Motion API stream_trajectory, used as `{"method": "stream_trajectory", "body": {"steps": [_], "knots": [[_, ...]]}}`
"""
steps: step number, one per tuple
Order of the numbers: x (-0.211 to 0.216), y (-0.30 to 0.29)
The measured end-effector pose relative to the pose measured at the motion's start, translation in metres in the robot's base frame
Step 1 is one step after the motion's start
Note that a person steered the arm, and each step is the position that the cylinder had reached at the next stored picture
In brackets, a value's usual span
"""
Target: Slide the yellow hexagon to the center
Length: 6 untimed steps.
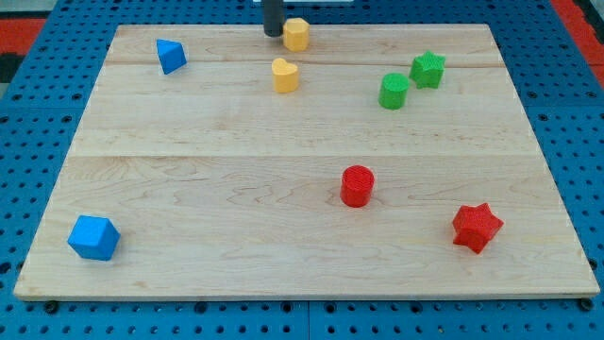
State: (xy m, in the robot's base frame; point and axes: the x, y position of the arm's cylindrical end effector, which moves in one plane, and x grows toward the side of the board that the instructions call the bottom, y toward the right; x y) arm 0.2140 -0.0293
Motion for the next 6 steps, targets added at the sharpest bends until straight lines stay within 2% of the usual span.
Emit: {"method": "stream_trajectory", "body": {"steps": [1,2,3,4,5,6], "knots": [[0.005,0.06],[0.049,0.069],[0.057,0.104],[0.046,0.154],[-0.012,0.172],[-0.01,0.129]]}}
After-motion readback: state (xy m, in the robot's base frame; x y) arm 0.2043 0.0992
